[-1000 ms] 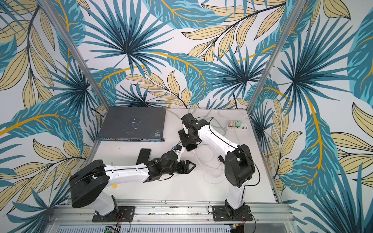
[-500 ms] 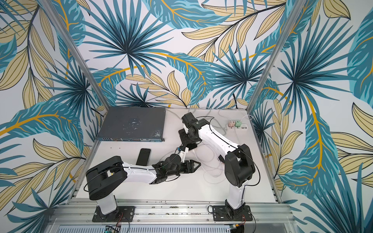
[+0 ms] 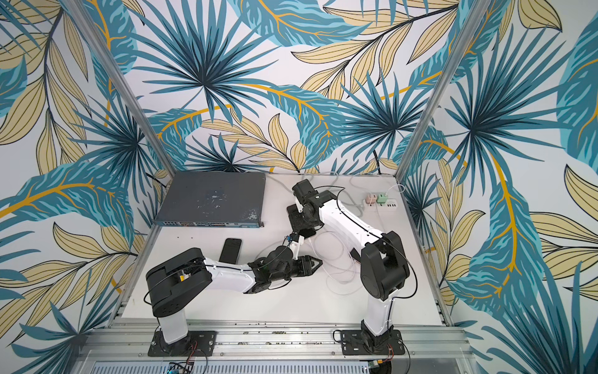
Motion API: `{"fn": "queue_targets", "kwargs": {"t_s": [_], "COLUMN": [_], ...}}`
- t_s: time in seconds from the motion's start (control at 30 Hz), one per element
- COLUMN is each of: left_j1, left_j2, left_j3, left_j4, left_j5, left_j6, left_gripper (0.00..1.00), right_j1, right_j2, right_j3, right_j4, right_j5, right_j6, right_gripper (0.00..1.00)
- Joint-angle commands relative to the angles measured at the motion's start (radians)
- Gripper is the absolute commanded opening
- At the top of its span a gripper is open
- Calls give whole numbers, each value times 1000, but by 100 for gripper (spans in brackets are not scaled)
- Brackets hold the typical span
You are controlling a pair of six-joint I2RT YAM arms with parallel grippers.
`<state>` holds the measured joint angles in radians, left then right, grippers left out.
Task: Unplug the charging cable from the phone
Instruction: Remove the charging cable from the phone.
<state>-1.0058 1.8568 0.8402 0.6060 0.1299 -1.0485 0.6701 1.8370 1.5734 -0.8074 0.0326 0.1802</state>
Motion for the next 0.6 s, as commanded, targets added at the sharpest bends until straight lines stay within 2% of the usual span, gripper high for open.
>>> {"fn": "queue_targets", "kwargs": {"t_s": [0.0, 0.23, 0.43, 0.57], "left_j1": [16, 18, 18, 18], "left_j2": [16, 35, 31, 26], "left_j3": [44, 57, 44, 37], "left_j4": [46, 67, 86, 90], "left_j5": [14, 25, 31, 35], "left_j6": [-2, -19, -33, -40], "left_gripper": [50, 34, 10, 0], "right_j1": [14, 14, 14, 14], "right_j2": [-29, -26, -22, -21], "right_j3": [-16, -4, 3, 9], "right_j4": [-13, -19, -20, -17], "right_j5": [-37, -32, -26, -22], "right_j6": [5, 4, 4, 7], "right_gripper": [61, 61, 61, 61]}}
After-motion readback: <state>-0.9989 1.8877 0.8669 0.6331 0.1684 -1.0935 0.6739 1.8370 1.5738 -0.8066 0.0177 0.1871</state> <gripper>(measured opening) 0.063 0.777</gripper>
